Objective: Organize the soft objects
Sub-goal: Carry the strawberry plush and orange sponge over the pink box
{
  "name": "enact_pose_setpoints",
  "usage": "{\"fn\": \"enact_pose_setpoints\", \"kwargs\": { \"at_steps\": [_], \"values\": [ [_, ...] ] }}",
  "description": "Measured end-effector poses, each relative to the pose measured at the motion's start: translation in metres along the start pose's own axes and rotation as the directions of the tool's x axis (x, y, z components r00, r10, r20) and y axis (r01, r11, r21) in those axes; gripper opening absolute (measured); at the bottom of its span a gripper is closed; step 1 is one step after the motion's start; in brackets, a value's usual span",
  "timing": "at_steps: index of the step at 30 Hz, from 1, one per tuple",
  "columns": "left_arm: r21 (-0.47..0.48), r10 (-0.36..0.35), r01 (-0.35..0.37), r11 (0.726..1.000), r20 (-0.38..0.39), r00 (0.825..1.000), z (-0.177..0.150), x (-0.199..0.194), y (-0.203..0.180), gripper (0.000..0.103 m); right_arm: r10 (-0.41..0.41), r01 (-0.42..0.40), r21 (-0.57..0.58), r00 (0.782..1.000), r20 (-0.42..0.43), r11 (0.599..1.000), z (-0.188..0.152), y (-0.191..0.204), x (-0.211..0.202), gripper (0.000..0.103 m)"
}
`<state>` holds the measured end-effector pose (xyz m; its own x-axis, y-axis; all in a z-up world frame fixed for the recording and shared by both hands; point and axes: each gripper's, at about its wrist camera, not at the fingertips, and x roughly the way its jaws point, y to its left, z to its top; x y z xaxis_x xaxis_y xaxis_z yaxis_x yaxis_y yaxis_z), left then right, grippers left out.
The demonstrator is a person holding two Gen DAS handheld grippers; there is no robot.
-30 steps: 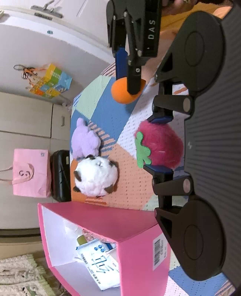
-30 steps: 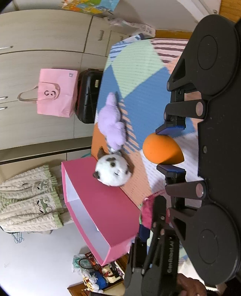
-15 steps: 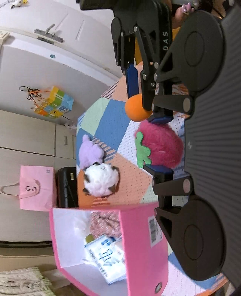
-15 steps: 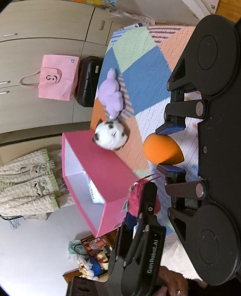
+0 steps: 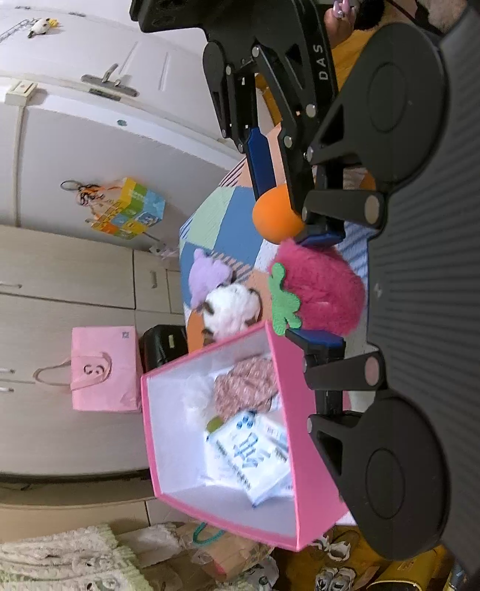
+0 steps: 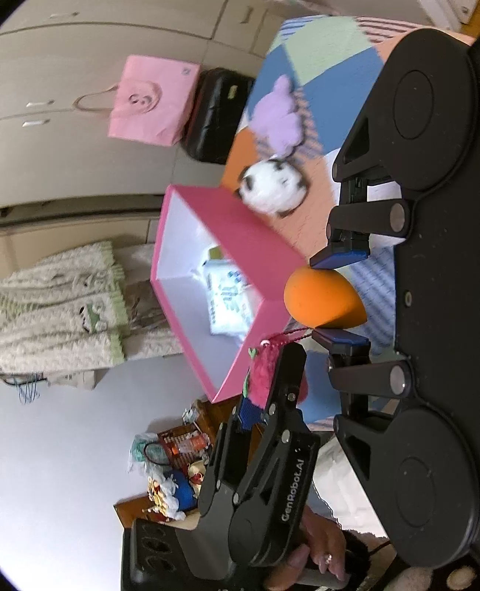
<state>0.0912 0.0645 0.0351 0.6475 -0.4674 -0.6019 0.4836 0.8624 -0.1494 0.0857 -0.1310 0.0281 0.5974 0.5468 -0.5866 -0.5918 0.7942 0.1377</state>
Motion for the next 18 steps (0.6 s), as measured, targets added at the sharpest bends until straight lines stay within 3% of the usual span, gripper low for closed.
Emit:
{"fn": "enact_pose_setpoints", "kwargs": {
  "at_steps": [12, 18],
  "values": [
    [-0.087, 0.054, -0.050, 0.995, 0.043, 0.998, 0.017, 0.002, 0.064, 0.042, 0.007, -0.001, -0.099, 0.998, 0.061, 0.995, 0.050, 0.012, 0.046, 0.040],
    [-0.129, 0.100, -0.094, 0.987, 0.039, 0.994, 0.034, 0.020, 0.094, 0.042, -0.039, 0.053, -0.146, 0.995, 0.097, 0.988, 0.077, 0.010, 0.077, 0.040]
  ]
}}
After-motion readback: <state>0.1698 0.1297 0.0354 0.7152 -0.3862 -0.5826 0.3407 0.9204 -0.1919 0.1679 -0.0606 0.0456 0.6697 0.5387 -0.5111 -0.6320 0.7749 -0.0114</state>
